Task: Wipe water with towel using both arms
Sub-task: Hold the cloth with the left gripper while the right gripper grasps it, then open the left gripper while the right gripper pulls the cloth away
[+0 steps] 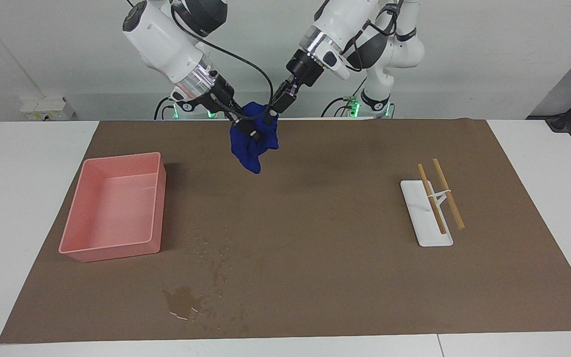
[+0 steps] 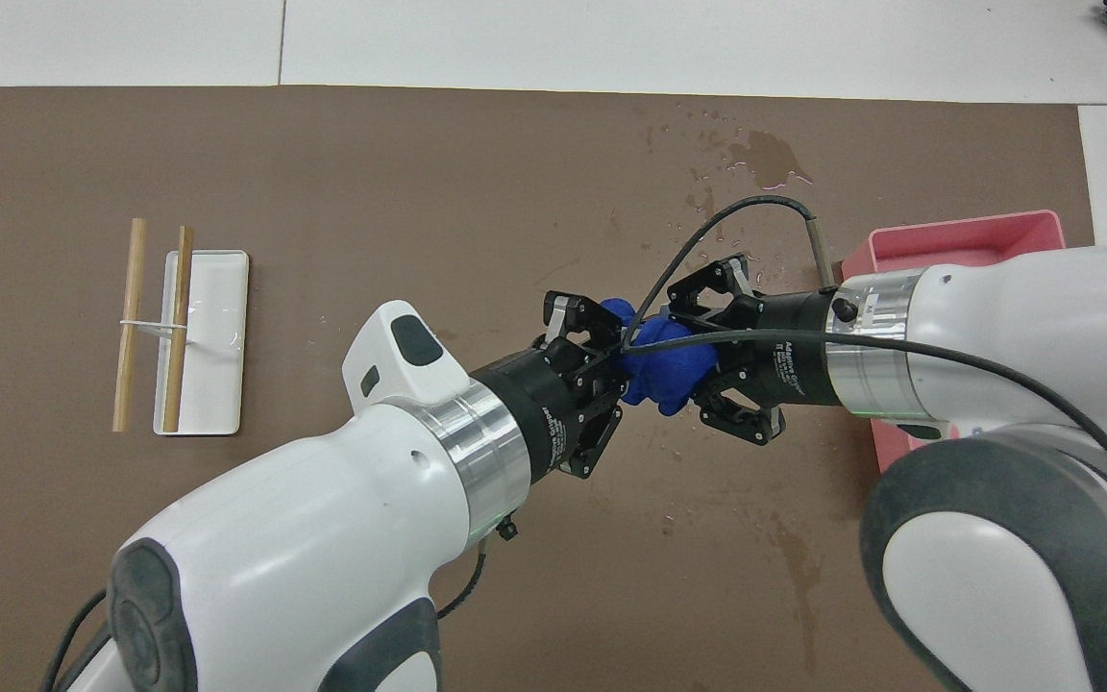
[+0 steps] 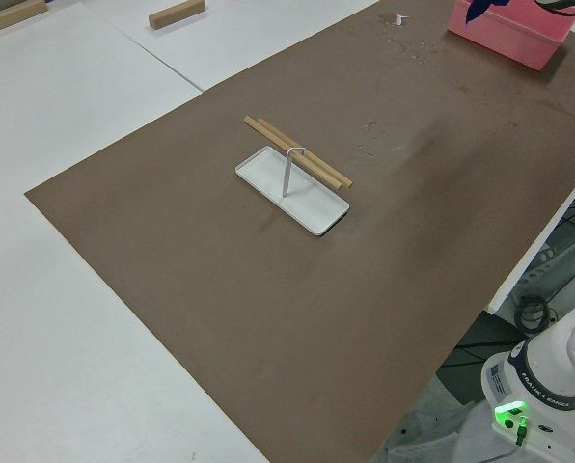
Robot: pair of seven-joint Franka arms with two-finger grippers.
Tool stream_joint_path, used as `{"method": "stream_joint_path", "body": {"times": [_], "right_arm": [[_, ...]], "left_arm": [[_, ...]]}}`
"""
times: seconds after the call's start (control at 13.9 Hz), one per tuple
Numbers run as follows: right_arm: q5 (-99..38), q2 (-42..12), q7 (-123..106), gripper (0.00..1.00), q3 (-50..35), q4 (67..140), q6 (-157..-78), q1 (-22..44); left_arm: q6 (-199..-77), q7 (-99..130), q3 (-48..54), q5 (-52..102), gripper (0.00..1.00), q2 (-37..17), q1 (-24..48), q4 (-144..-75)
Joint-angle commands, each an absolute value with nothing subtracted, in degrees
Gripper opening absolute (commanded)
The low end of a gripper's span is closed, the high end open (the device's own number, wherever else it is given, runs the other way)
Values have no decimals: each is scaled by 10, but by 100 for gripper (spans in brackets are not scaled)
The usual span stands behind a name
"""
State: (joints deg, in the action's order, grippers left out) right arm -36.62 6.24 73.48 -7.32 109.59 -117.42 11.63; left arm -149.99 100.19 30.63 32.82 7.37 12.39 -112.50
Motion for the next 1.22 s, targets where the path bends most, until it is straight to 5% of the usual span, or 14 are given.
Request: {"method": "stream_joint_path", "body": {"times": [0.0, 0.07, 0.14, 0.22, 0.86, 1.15], "right_arm": [[-378, 69, 705, 0, -74, 1104, -1173, 114], [-378, 69, 687, 0, -74, 1103, -1169, 112], [-372, 69, 669, 0, -74, 1100, -1156, 108], [-370, 69, 653, 0, -73, 1100, -1148, 107], [-267, 62, 513, 0, -69, 1055, -1032, 82], [-209, 62, 373, 0, -71, 1070, -1051, 82]], "left_arm": [[-1514, 1004, 299, 340, 0, 79, 134, -1129], [-1514, 1000, 299, 340, 27, 78, 133, -1128], [-1514, 1004, 298, 340, 76, 77, 133, -1125], [-1513, 1005, 298, 340, 100, 76, 133, -1125], [-1347, 714, 292, 290, 100, 82, -4, -1115], [-1253, 515, 292, 212, 100, 84, -75, -1116]]}}
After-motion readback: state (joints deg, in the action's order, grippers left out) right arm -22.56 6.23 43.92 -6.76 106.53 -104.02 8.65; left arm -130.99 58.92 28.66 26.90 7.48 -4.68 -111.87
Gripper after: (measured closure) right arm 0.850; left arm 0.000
